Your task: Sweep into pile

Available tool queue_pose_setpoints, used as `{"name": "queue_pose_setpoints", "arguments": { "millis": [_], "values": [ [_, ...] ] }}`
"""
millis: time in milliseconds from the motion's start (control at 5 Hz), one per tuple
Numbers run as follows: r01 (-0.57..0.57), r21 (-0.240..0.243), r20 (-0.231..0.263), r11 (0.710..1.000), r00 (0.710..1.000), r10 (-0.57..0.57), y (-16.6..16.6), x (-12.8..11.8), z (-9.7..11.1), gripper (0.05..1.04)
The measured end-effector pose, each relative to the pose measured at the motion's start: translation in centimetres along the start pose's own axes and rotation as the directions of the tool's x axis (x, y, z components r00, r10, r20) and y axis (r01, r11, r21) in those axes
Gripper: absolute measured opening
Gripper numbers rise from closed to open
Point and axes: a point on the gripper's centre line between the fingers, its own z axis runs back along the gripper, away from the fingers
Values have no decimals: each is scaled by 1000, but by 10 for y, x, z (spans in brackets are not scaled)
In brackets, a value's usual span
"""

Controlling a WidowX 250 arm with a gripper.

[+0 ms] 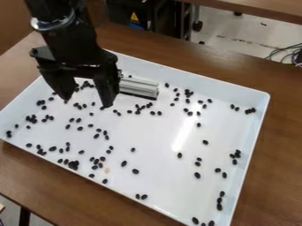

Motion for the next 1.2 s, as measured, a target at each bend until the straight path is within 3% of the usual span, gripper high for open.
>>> {"name": "queue_pose_setpoints", "arguments": {
  "millis": [200,400,600,800,1000,1200],
  "values": [
    [5,4,-23,1000,1000,-5,1,-3,-5,999],
    [239,-58,-111,969,963,-244,17,25,-39,999],
    [466,-91,-68,880,879,-472,48,58,-64,999],
    [671,-79,-88,737,732,-676,60,84,-77,999],
    [830,-80,-71,553,548,-833,57,109,-91,999],
    [938,-76,-93,339,332,-939,45,122,-88,999]
  ]
}}
